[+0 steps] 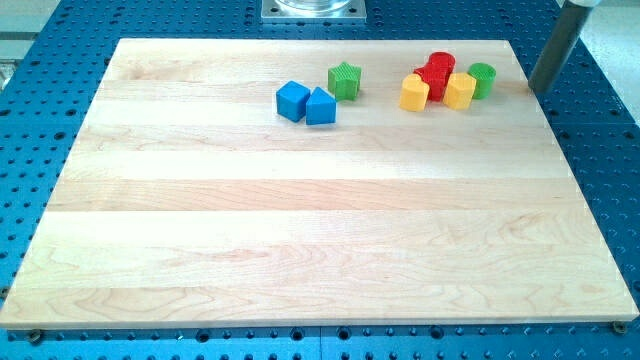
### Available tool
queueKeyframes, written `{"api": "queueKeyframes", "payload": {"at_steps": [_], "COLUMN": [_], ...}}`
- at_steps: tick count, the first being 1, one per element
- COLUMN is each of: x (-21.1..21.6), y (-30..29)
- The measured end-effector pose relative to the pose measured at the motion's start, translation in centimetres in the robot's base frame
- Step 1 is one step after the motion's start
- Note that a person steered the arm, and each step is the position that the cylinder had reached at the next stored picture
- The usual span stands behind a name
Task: Move the green circle to the top left of the board
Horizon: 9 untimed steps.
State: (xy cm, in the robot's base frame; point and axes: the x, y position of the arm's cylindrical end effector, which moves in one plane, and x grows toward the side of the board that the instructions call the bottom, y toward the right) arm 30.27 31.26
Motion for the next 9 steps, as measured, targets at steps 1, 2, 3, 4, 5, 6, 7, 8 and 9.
{"api": "queueKeyframes", "payload": {"at_steps": [1, 2, 3, 4, 5, 6, 7, 8, 9], "x": [0.0, 0.0, 0.0, -0.1, -0.1, -1.2, -3.6, -5.1, -5.1], "y": [-3.3, -7.1, -11.8, -15.7, -10.3, -7.9, -11.4, -17.9, -24.1]}}
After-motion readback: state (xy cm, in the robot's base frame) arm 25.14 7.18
